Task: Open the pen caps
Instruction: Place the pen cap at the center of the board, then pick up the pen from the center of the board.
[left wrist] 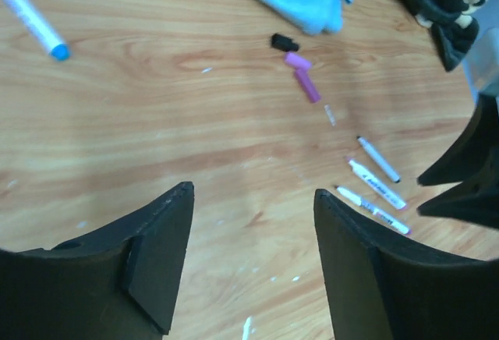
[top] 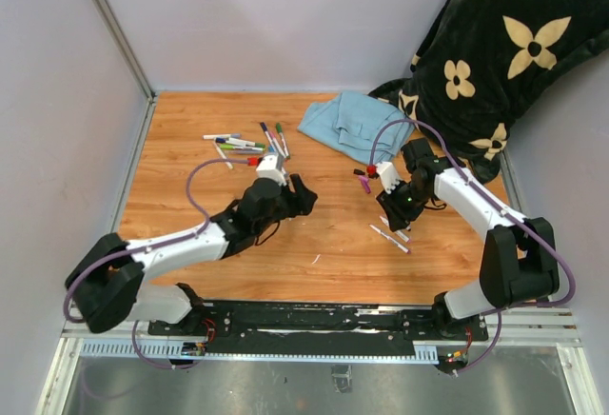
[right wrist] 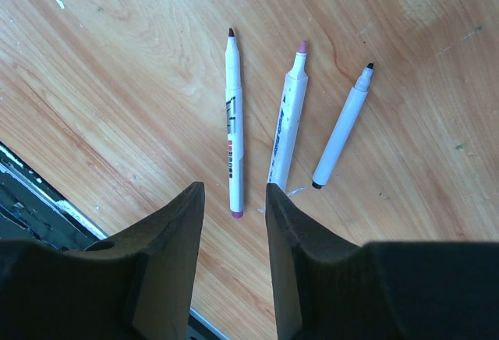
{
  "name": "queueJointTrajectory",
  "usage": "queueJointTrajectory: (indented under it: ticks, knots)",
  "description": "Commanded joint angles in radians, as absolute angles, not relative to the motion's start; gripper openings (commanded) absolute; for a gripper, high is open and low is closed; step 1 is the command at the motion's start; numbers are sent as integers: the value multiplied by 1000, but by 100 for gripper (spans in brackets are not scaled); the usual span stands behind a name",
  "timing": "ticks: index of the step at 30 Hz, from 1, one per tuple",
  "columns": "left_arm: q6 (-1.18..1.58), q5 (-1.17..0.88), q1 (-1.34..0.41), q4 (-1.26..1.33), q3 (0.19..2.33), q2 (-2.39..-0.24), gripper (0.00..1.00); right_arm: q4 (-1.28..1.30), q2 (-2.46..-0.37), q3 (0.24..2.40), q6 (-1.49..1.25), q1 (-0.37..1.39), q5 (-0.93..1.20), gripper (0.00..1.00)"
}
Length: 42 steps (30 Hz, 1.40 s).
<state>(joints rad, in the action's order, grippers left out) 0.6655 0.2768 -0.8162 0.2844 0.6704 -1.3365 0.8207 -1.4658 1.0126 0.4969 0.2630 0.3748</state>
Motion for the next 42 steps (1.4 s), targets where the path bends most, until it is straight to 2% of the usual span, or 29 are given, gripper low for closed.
queueJointTrajectory:
  ticks: [1,7,12,17,21,26,34,42]
  knots:
    - [542,370,-806,368,505,-1157,73,847,-1444,1040,514,247,398,39]
    - [524,435,-784,330,336,-919,90,847,-1440,1040,518,248,402,39]
    - [500,426,-753,285,287,-811,96,847,-1445,1040,520,248,402,39]
    - [468,350,-670,279,305,-806,99,847,-1445,1040,519,248,400,40]
    - [463,210,-542,294,366,-891,99,847,-1444,1039,521,247,399,40]
    - [469,119,-450,294,498,-1095,99,847,-1441,1039,522,247,402,40]
    - [449,129,-400,90,859,-1521,99,847,-1436,1038,523,247,405,40]
    - [442,203,-330,14,978,-1645,97,847,-1433,1037,524,247,406,40]
